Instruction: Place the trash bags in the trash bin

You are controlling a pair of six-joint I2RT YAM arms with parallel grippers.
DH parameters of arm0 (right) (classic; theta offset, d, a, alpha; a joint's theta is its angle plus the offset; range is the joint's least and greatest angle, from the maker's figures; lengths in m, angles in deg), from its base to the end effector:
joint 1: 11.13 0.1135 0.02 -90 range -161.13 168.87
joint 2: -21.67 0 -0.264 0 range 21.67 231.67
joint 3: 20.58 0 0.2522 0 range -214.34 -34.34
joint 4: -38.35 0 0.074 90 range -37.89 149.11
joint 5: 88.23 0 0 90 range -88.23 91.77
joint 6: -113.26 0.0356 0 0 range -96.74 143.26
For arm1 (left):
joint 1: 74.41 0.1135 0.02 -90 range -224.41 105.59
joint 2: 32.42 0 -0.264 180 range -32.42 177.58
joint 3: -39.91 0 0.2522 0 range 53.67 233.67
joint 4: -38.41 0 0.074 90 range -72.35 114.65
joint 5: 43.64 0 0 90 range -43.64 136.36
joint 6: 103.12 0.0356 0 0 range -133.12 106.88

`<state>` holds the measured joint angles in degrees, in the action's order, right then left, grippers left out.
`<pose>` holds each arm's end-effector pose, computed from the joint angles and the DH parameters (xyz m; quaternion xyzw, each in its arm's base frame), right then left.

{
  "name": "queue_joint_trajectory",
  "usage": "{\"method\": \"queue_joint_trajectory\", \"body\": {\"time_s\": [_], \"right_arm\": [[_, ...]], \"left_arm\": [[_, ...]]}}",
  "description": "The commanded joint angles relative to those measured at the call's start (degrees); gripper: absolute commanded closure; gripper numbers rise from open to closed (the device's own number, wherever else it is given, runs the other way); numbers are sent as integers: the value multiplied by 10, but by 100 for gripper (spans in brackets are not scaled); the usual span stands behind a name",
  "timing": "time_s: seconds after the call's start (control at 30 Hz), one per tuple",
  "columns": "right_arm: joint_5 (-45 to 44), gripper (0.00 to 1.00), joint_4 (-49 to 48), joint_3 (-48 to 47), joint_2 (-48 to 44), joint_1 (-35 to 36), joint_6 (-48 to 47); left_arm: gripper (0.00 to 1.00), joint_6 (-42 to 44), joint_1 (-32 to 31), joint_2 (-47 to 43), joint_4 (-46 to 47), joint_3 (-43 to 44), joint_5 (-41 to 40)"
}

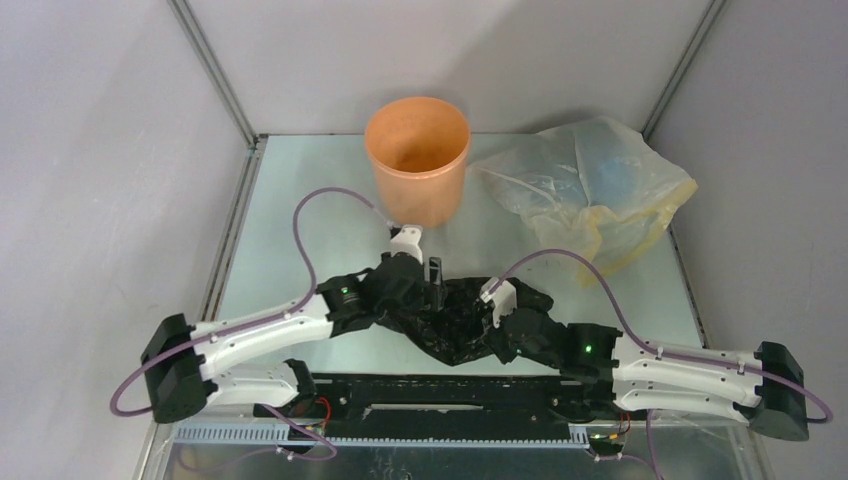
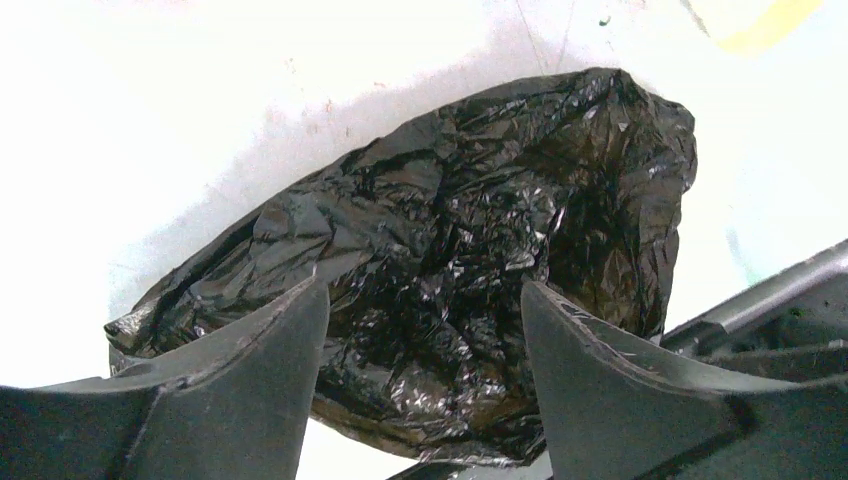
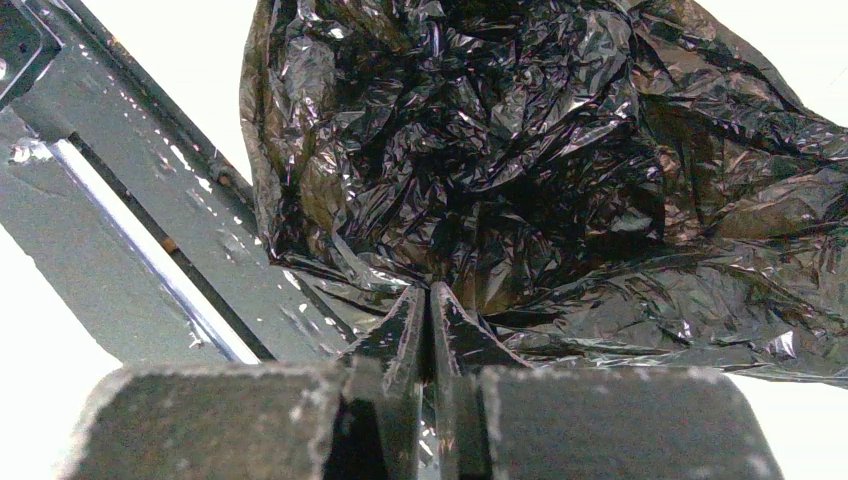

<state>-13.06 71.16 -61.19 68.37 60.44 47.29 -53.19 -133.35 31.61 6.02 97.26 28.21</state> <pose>0.0637 0.1623 0.2108 -0.3097 0.8412 0.2386 0.3735 0.1326 -0.1987 0.2535 0.0793 0.8906 -0.2304 0.3840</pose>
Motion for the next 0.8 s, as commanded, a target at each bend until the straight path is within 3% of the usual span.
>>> {"method": "queue_joint_trajectory", "body": {"time_s": [0.0, 0.2, 0.63, 0.7, 0.77], "right_arm": [[-17, 91, -27, 5, -11, 5, 5], [-23, 91, -34, 12, -24, 7, 5], [-22, 92, -39, 22, -35, 8, 5], [-22, 92, -37, 22, -37, 9, 6], [-22, 92, -36, 23, -41, 9, 7]], "left_arm": [[25, -23, -26, 73, -69, 94, -108], [34, -33, -47, 172, -116, 163, -121], [42, -64, -53, 251, -146, 174, -143], [47, -68, -53, 258, -152, 172, -155], [59, -68, -47, 259, -153, 168, -162]]}}
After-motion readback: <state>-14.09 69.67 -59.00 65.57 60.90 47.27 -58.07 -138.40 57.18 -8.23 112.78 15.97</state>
